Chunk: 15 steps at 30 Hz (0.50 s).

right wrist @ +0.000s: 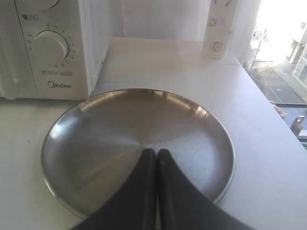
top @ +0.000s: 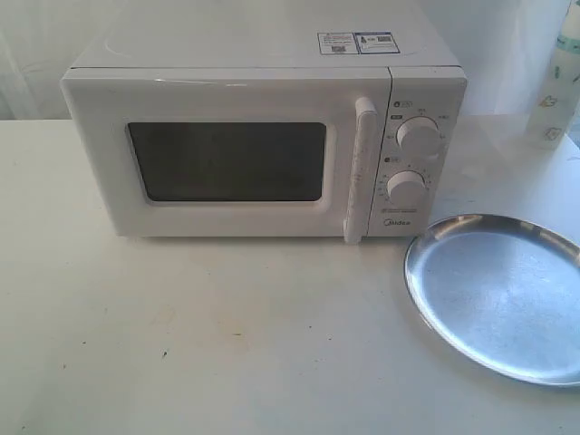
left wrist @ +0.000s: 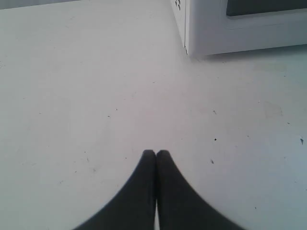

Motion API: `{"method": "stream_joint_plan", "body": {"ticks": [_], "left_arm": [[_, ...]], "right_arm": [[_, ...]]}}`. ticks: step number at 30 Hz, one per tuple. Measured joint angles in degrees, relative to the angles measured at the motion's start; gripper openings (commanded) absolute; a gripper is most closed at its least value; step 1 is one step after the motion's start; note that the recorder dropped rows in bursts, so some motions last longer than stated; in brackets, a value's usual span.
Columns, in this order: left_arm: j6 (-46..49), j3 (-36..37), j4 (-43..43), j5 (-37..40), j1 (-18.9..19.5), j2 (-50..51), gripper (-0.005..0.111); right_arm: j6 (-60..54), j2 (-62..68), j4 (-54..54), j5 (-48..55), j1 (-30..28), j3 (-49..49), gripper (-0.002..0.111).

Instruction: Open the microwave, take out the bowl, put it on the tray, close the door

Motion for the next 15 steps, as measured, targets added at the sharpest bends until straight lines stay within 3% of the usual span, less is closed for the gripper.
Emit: {"method": "stream_joint_plan", "body": {"ticks": [9,15], "left_arm": [[0.00,0.00,0.00,0.00,0.00,0.00,0.000],[0.00,0.00,0.00,0.00,0.00,0.00,0.000]], "right_arm": [[0.00,0.00,-0.51,-4.09,0.00,0.00,0.000],[3.30,-0.03,-0.93,-29.66,0.00,0.00,0.000]]}}
